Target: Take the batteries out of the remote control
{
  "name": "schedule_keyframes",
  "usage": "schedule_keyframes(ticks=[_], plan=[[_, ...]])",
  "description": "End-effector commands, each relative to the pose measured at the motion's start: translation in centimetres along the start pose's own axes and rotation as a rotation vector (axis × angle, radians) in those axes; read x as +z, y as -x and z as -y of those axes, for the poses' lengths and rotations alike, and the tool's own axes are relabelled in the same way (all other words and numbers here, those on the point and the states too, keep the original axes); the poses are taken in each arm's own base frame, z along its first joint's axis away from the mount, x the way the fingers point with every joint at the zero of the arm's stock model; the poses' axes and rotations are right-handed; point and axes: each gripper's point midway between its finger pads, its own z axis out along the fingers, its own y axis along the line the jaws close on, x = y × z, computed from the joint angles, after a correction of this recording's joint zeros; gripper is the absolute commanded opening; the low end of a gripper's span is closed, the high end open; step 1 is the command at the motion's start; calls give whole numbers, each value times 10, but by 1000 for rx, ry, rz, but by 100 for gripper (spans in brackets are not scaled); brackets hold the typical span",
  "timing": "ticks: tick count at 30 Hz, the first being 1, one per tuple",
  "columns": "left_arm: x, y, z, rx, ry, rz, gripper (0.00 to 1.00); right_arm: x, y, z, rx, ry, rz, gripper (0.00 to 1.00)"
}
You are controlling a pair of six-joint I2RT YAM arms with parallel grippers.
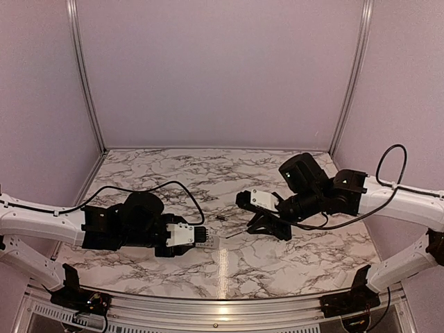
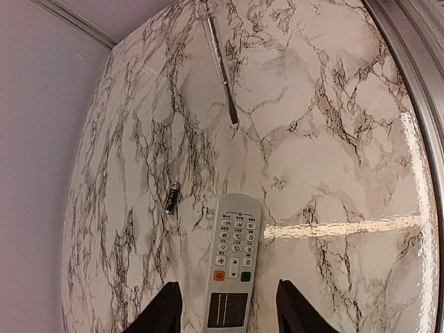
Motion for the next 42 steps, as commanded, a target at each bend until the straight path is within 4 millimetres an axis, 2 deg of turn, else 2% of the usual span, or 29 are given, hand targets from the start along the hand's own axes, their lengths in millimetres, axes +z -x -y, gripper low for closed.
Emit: schedule_keyframes(ticks=[1, 5, 15, 17, 22, 26, 42], plan=[[8, -17, 10, -101, -116, -51, 52, -5, 13, 6, 115, -60, 88, 0], [18, -28, 4, -103, -146, -85, 55, -10, 8, 5, 162, -78, 102, 0], [61, -61, -17, -129, -203, -222, 62, -25, -5, 5, 254, -135, 113, 0], [66, -66, -17, -114, -223, -242, 66, -28, -8, 5, 270, -143, 112, 0], [75, -78, -14, -109, -263, -275, 69, -36, -13, 5, 297, -169, 116, 0], [80, -88, -17, -148, -275, -296, 70, -41, -9, 6, 317, -179, 134, 0], [102, -115, -5, -179, -339, -371, 72, -36, -6, 6, 320, -157, 105, 0]])
